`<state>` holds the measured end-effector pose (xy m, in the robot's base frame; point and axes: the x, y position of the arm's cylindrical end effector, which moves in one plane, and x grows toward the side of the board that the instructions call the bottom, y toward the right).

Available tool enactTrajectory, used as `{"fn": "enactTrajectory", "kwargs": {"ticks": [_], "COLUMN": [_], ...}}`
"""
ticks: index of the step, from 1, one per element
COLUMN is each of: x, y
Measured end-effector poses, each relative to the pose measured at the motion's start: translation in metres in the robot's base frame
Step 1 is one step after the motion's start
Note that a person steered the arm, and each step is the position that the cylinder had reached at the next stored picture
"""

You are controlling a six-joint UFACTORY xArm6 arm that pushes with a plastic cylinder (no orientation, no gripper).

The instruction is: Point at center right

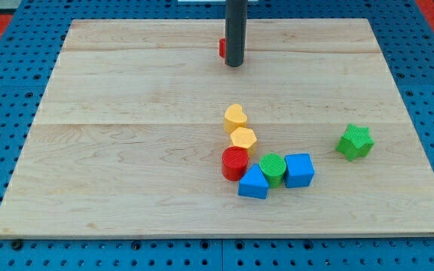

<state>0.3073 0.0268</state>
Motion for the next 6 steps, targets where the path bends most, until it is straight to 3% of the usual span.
{"fn": "enactTrajectory", "kwargs": {"ticks": [3,5,6], "x": [0.008,0.012,0.073], "y": [0.024,0.165,0.194]}}
